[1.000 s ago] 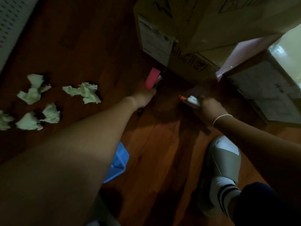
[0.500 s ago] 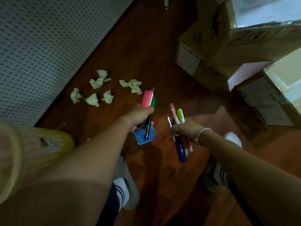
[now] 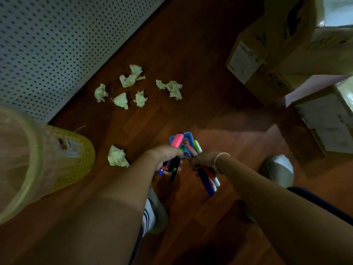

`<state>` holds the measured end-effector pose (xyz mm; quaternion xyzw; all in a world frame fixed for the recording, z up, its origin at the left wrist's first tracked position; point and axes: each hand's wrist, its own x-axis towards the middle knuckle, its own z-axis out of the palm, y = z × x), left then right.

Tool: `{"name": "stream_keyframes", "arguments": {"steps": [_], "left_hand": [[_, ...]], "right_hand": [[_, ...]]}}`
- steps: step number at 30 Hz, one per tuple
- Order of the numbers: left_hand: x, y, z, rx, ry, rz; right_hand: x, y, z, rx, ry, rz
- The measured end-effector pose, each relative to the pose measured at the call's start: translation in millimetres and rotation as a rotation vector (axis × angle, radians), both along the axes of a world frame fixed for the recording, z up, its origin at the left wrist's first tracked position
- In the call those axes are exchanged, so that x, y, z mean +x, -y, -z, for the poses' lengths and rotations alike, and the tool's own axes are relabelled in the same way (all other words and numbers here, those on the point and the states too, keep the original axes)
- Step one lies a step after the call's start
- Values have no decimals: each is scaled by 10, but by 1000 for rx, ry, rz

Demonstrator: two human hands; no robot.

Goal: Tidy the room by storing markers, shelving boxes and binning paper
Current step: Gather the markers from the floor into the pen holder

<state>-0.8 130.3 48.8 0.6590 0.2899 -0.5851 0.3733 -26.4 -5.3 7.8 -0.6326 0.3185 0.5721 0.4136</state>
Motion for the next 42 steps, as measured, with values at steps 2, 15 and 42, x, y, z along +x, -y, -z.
{"name": "stream_keyframes", "arguments": {"steps": [2,15,42], "left_hand": [[20,15,85,11,-43,2],[210,-75,369,20,-189,-94],[229,-94,157,1,-221,-462]], "right_hand": [[45,-25,80,-11,5,-8],[368,-184,240,12,-92,-135],[329,-30,-37,48,-127,123]]}}
